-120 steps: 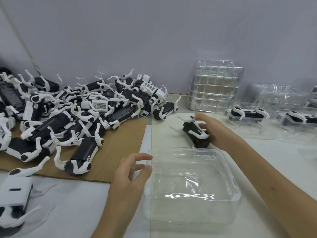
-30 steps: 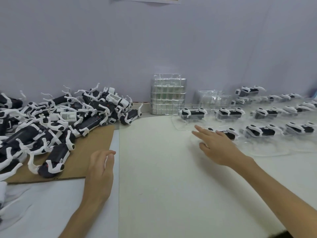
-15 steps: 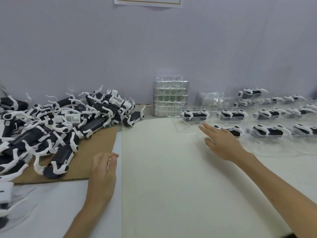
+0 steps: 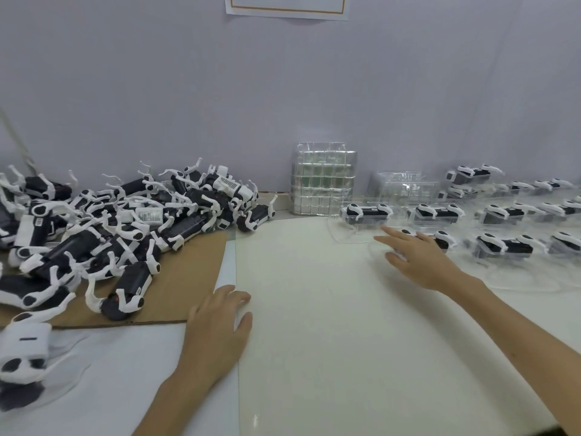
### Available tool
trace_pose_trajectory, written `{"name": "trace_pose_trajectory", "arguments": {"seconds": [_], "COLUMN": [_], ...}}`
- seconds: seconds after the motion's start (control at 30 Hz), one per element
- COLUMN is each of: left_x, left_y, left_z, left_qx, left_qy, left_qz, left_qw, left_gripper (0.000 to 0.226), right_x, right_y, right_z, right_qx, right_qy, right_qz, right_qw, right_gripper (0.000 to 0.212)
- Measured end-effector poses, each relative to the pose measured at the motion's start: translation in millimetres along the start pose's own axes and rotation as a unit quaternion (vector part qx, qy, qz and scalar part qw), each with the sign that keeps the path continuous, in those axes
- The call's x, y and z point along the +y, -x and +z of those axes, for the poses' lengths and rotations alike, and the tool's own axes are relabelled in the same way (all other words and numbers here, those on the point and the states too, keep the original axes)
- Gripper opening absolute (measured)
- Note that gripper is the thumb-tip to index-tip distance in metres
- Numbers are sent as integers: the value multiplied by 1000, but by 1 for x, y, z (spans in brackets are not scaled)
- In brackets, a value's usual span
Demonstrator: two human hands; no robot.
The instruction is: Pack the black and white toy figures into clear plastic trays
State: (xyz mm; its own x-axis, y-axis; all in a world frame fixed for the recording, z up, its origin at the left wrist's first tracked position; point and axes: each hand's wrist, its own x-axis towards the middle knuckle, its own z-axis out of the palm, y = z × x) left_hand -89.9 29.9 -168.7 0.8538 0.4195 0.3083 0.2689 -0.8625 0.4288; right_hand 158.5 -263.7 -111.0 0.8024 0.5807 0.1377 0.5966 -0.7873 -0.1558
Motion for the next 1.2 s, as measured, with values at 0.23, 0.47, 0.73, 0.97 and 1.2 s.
{"name": "trace_pose_trajectory", "arguments": {"seconds": [0.23, 0.47, 0.73, 0.97, 1.2], "left_x": [5, 7, -2, -3, -1], "left_y": [3, 5, -1, -3, -2], "left_z": [-3, -4, 4, 6, 1], "left_qx": [-11, -30, -40, -55, -61], "left_qy": [-50, -43, -54, -40, -34], "left_qz": [17, 4, -3, -26, -25], "left_qw": [999, 999, 998, 997, 997], "left_gripper": [33, 34, 36, 50, 56], "right_x": [-28, -65, -92, -56, -52], "right_y": [-1, -12, -119, -132, -114], "right_z": [-19, -30, -3, 0, -11], "right_qx": [10, 34, -94, -133, -120], "right_qy": [-21, 13, 239, 243, 113], "right_qz": [-28, -74, -23, 83, 43], "right_qw": [999, 997, 966, 957, 985], "right_gripper": [56, 60, 61, 62, 57]}}
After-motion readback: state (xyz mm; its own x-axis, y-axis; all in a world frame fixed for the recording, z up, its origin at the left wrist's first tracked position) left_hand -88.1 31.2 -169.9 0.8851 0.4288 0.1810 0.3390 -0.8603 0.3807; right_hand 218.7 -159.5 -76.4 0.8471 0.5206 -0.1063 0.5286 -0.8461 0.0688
